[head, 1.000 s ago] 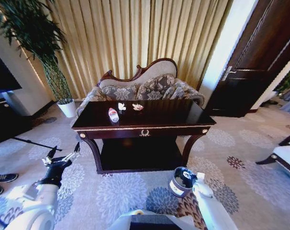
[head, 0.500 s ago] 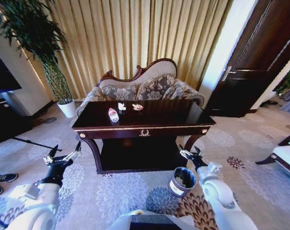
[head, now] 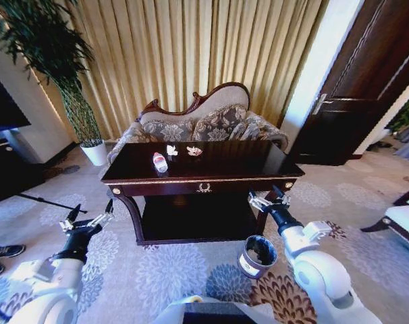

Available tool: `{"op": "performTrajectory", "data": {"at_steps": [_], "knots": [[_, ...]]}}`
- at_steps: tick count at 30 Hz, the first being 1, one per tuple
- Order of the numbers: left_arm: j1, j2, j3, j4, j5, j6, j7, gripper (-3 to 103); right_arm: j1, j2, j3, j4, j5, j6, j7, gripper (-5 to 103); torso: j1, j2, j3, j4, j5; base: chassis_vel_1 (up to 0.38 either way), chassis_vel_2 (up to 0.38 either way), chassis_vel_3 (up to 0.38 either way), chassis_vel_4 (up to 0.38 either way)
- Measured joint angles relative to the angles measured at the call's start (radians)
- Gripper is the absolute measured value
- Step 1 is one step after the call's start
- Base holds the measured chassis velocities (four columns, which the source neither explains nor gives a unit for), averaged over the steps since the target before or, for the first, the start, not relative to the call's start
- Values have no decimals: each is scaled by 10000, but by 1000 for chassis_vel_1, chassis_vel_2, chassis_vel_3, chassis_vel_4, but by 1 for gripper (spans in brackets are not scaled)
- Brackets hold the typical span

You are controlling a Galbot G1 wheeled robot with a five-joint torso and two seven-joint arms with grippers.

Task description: Move to the front of the table and place the trash on the table into the trash bin.

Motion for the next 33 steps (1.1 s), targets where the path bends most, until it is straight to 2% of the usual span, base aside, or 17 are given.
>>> {"op": "performTrajectory", "data": {"at_steps": [17,33], "knots": [[-29,19,-2,0,0,63,-9,100,139,-96,-61,-298,20,2,-11,100,11,-7,5,0,0,-163,160,154,-160],[-9,70,5,0,23,79,-15,100,206,-106,-110,-613,-24,-80,18,100,1,-2,2,0,0,-5,10,6,-13]]}}
